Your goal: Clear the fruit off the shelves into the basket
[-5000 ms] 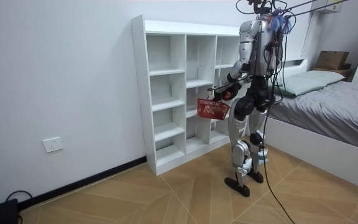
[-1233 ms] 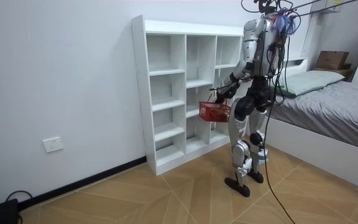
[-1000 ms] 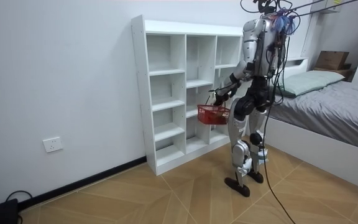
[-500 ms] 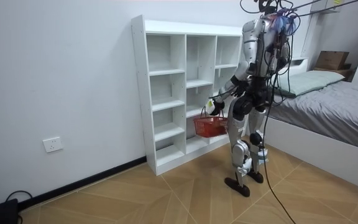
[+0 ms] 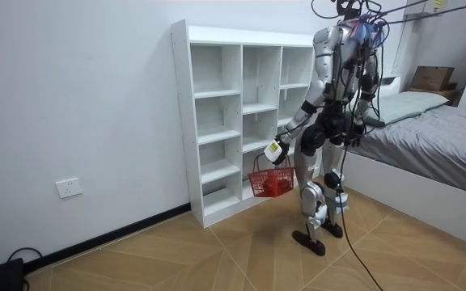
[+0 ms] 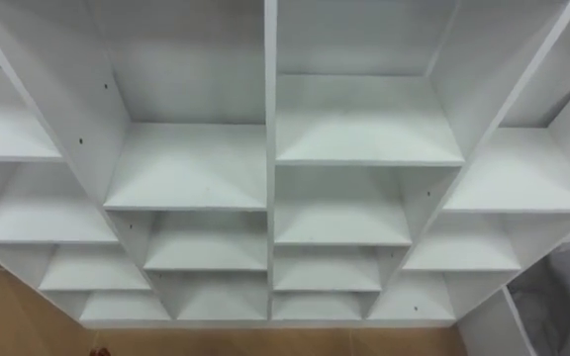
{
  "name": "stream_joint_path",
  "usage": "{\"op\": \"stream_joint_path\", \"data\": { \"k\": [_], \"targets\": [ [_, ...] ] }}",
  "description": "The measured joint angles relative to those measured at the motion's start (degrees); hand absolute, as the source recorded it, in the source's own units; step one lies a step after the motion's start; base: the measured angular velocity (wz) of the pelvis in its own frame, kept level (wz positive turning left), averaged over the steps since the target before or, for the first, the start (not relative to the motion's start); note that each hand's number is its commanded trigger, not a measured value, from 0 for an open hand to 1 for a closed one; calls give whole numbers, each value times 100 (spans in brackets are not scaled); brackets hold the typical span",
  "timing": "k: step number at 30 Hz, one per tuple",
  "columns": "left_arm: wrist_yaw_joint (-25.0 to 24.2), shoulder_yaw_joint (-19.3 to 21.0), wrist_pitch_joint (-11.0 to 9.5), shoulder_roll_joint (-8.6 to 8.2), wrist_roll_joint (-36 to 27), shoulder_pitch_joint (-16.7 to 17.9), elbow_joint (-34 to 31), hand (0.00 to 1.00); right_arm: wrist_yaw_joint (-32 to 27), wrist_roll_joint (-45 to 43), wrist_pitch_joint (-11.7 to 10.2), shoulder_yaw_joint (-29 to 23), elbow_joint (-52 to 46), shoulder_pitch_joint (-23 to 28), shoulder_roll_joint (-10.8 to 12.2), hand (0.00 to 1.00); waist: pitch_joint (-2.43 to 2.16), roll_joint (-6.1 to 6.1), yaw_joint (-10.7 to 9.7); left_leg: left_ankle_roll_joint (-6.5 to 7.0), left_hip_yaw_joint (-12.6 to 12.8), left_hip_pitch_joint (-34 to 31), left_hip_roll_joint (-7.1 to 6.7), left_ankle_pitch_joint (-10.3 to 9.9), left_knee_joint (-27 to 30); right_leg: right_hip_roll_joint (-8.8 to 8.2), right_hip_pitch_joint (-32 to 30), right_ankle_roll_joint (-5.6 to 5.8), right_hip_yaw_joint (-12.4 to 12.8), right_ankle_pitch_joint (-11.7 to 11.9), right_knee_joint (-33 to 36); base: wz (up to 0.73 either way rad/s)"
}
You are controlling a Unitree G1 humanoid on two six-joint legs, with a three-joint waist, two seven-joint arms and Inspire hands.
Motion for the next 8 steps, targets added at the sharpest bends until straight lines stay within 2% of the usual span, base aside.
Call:
{"op": "stream_joint_path", "data": {
  "k": [4, 8],
  "targets": [
    [17, -126, 146, -56, -4, -50, 115, 100, 206, -93, 360, 48, 115, -46, 28, 0, 20, 35, -5, 8, 5, 113, -2, -52, 12, 6, 99, 8, 46, -32, 12, -4],
    [17, -128, 220, -102, 2, -201, 350, 100, 365, -392, 511, 52, 116, -284, 37, 0, 37, 89, -8, 11, 2, 140, -5, -59, 23, 6, 122, 10, 47, -40, 12, -1]
  ]
}}
